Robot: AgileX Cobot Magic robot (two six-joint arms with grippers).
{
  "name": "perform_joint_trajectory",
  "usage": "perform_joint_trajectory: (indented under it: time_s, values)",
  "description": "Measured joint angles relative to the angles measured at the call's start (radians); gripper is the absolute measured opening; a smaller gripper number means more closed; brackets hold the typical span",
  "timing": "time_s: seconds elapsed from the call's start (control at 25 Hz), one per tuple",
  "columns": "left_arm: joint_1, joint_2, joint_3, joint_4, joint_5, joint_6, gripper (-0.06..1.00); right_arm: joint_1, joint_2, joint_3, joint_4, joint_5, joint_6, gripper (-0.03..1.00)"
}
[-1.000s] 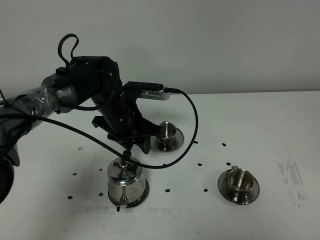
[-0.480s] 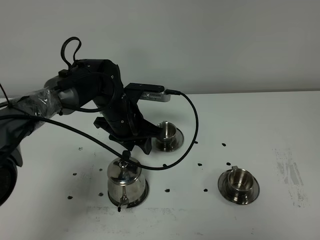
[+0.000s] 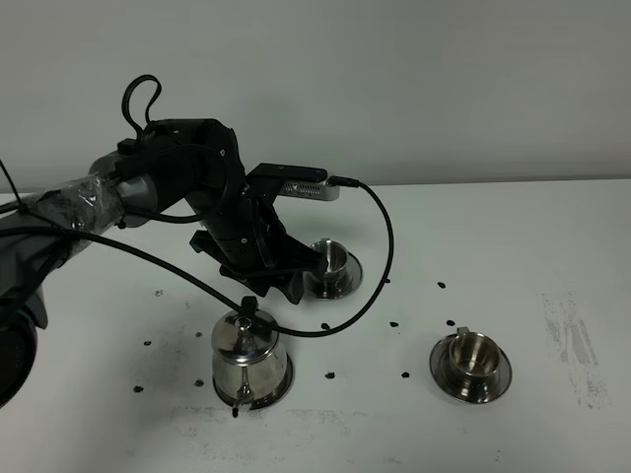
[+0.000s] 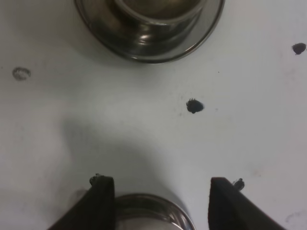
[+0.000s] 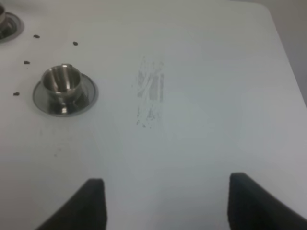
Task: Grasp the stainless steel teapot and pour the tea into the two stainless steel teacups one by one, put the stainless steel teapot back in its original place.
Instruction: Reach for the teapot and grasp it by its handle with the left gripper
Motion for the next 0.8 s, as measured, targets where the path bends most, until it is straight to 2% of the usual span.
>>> perform_joint_trajectory:
  time_s: [0.28, 0.8]
  values:
    - [0.000, 0.011, 0.000, -0.001, -0.010, 0.002, 0.50, 0.000, 0.000, 0.000, 0.000, 0.000, 0.000, 0.56]
    - [-0.001, 0.011, 0.000, 0.000, 0.042, 0.003, 0.50, 0.000, 0.000, 0.000, 0.001, 0.000, 0.002, 0.56]
